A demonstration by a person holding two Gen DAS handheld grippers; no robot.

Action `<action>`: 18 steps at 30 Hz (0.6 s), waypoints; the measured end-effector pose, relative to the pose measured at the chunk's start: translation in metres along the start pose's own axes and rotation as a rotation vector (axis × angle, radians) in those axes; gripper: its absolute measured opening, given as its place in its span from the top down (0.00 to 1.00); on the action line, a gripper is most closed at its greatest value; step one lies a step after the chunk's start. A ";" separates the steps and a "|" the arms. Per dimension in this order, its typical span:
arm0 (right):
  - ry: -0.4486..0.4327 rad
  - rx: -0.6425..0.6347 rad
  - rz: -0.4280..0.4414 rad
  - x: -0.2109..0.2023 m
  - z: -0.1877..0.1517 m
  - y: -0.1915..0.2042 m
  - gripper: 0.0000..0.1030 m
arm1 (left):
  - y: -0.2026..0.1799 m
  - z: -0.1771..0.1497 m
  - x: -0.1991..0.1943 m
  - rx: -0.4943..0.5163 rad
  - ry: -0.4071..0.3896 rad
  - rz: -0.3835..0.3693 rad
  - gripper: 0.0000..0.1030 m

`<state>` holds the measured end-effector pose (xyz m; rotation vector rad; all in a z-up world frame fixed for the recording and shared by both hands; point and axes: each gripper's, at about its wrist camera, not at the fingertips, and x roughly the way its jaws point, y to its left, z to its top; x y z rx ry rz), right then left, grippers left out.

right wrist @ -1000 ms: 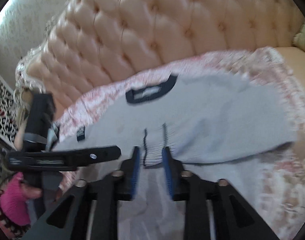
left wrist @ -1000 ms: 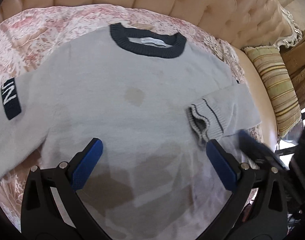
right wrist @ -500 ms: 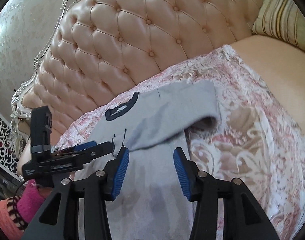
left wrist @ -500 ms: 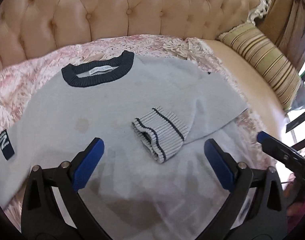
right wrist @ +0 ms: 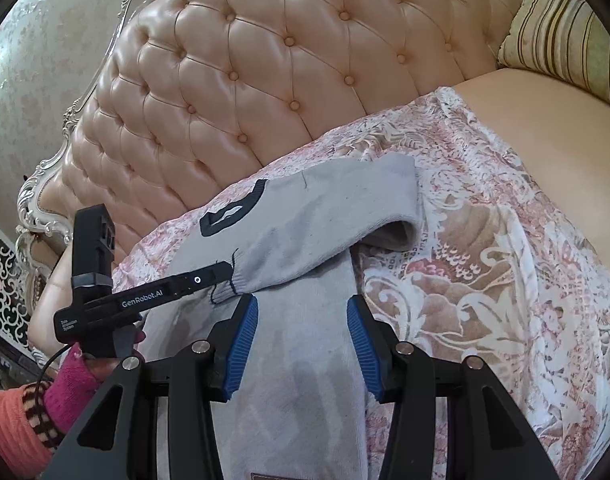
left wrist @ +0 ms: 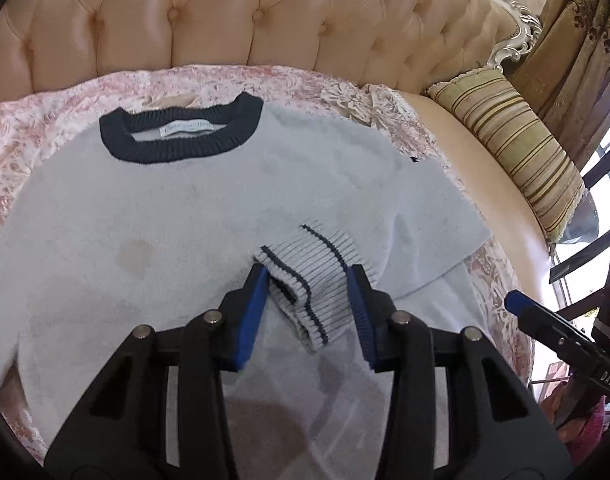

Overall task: Fold clothes
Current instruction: 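Grasp the folded sleeve cuff with the left gripper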

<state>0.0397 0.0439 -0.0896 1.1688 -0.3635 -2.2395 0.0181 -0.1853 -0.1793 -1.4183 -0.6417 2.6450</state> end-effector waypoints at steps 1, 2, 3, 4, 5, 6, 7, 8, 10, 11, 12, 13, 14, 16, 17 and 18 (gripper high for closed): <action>-0.001 -0.002 0.000 0.000 0.000 0.000 0.53 | 0.001 -0.001 -0.001 -0.014 0.003 -0.011 0.57; -0.002 -0.005 -0.001 -0.001 0.001 0.001 0.53 | 0.003 -0.002 -0.001 -0.033 0.007 -0.027 0.57; -0.002 -0.005 -0.003 0.000 0.001 0.001 0.53 | 0.004 -0.002 -0.001 -0.047 0.009 -0.042 0.57; -0.002 -0.005 -0.005 0.000 0.001 0.001 0.53 | 0.003 -0.002 -0.001 -0.050 0.009 -0.051 0.57; -0.003 -0.005 -0.007 0.001 0.001 0.001 0.53 | 0.000 -0.002 0.000 -0.037 0.011 -0.054 0.70; 0.000 -0.002 -0.008 0.002 0.000 0.000 0.53 | -0.004 -0.002 0.000 -0.019 0.013 -0.047 0.81; 0.002 0.002 -0.010 0.003 -0.001 -0.001 0.53 | -0.008 -0.001 0.001 -0.002 0.016 -0.036 0.89; 0.005 0.005 -0.012 0.004 -0.002 -0.001 0.53 | -0.012 -0.001 0.001 0.020 0.018 -0.021 0.91; 0.007 0.005 -0.015 0.004 -0.004 -0.001 0.53 | -0.016 -0.001 -0.001 0.039 0.009 -0.014 0.91; 0.008 0.004 -0.016 0.003 -0.004 -0.001 0.53 | -0.018 0.000 -0.005 0.050 -0.010 -0.005 0.92; 0.008 0.004 -0.018 0.003 -0.004 -0.001 0.53 | -0.020 0.001 -0.009 0.063 -0.025 0.003 0.92; 0.008 0.006 -0.020 0.002 -0.004 -0.002 0.52 | -0.021 0.003 -0.012 0.072 -0.032 0.006 0.92; 0.009 0.008 -0.023 0.002 -0.004 -0.002 0.51 | -0.023 0.005 -0.015 0.080 -0.038 0.007 0.92; 0.011 0.013 -0.028 0.001 -0.002 -0.004 0.47 | -0.027 0.010 -0.021 0.093 -0.050 0.003 0.92; 0.013 0.015 -0.028 0.002 -0.001 -0.003 0.46 | -0.028 0.013 -0.024 0.096 -0.053 -0.003 0.92; 0.014 0.015 -0.026 0.003 0.001 -0.003 0.46 | -0.030 0.015 -0.026 0.099 -0.056 -0.009 0.92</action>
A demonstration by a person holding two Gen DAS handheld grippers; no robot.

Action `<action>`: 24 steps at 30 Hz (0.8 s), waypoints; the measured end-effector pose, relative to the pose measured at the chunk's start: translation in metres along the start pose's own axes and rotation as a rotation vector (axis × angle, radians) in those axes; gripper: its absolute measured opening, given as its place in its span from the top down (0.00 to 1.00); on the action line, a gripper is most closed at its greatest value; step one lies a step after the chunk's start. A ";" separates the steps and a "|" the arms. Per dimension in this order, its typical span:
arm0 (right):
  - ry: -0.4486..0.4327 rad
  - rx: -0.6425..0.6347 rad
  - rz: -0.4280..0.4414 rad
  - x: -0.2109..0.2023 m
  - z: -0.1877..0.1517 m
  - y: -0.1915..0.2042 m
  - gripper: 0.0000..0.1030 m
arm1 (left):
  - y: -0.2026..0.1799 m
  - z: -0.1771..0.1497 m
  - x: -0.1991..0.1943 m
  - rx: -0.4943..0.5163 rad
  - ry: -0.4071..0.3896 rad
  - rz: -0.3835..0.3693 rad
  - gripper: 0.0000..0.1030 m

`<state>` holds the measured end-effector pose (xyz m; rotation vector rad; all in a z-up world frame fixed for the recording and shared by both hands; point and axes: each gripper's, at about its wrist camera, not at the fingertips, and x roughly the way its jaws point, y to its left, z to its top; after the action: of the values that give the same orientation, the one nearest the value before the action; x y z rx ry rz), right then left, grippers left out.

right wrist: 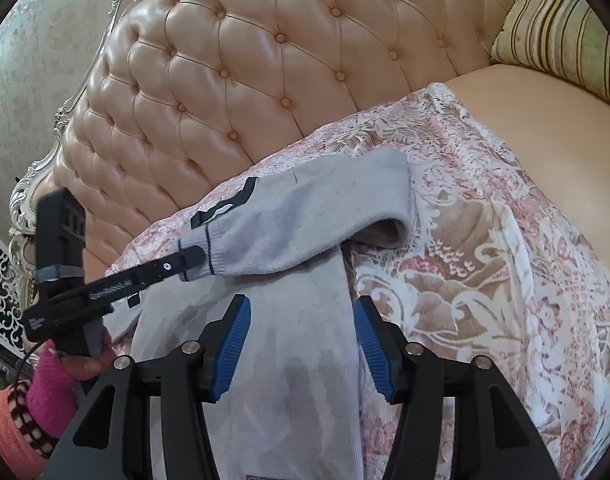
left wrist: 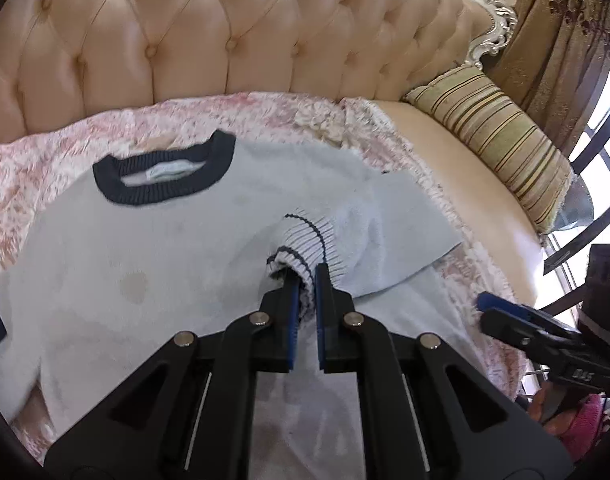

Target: Fold clothes

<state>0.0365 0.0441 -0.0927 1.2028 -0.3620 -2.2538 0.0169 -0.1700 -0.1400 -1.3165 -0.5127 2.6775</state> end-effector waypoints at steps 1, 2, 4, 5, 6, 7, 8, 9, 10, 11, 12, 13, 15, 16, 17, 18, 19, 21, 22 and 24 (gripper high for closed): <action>-0.001 -0.001 0.000 0.002 0.004 0.001 0.46 | -0.001 0.003 -0.002 0.002 -0.003 -0.006 0.92; -0.004 0.004 -0.006 0.004 0.007 0.000 0.46 | -0.003 0.007 -0.004 0.005 -0.006 -0.013 0.92; -0.009 0.057 0.023 0.007 0.013 -0.008 0.46 | -0.007 0.013 -0.008 0.006 -0.012 -0.025 0.92; -0.011 0.106 0.057 0.009 0.016 -0.014 0.46 | -0.009 0.017 -0.011 0.008 -0.021 -0.033 0.92; -0.024 0.193 0.141 0.010 0.018 -0.023 0.46 | -0.012 0.022 -0.015 0.009 -0.030 -0.042 0.92; -0.032 0.286 0.209 0.014 0.018 -0.033 0.46 | -0.015 0.027 -0.018 0.011 -0.038 -0.051 0.92; -0.040 0.378 0.278 0.017 0.018 -0.044 0.46 | -0.017 0.031 -0.021 0.011 -0.045 -0.059 0.92; -0.049 0.453 0.323 0.022 0.017 -0.052 0.46 | -0.019 0.035 -0.023 0.010 -0.051 -0.066 0.92; -0.072 0.550 0.386 0.028 0.013 -0.064 0.43 | -0.020 0.039 -0.025 0.007 -0.055 -0.074 0.92; -0.089 0.629 0.434 0.032 0.010 -0.072 0.41 | -0.022 0.045 -0.029 0.007 -0.062 -0.082 0.92; -0.103 0.737 0.486 0.040 0.003 -0.082 0.33 | -0.025 0.052 -0.033 0.009 -0.070 -0.090 0.92; -0.116 0.845 0.537 0.047 -0.003 -0.091 0.25 | -0.026 0.057 -0.036 0.012 -0.077 -0.095 0.92; -0.166 0.955 0.599 0.053 -0.007 -0.100 0.22 | -0.030 0.070 -0.045 0.024 -0.094 -0.101 0.92; -0.189 0.979 0.617 0.053 -0.006 -0.102 0.18 | -0.031 0.075 -0.048 0.029 -0.100 -0.101 0.92; -0.205 0.988 0.616 0.052 -0.004 -0.102 0.17 | -0.032 0.079 -0.051 0.034 -0.108 -0.099 0.92; -0.223 0.994 0.595 0.052 -0.001 -0.102 0.15 | -0.032 0.083 -0.054 0.037 -0.117 -0.097 0.92; -0.232 1.001 0.586 0.052 0.001 -0.101 0.10 | -0.032 0.087 -0.058 0.039 -0.126 -0.095 0.92; -0.236 1.002 0.576 0.054 0.006 -0.098 0.02 | -0.029 0.090 -0.064 0.035 -0.139 -0.095 0.92; -0.223 0.986 0.559 0.056 0.012 -0.095 0.00 | -0.027 0.090 -0.067 0.033 -0.143 -0.094 0.92; -0.184 0.958 0.520 0.060 0.021 -0.087 0.00 | -0.020 0.087 -0.070 0.027 -0.145 -0.088 0.92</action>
<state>-0.0378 0.0793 -0.1625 1.1035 -1.7402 -1.7185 -0.0091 -0.1904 -0.0313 -1.0717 -0.5348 2.7100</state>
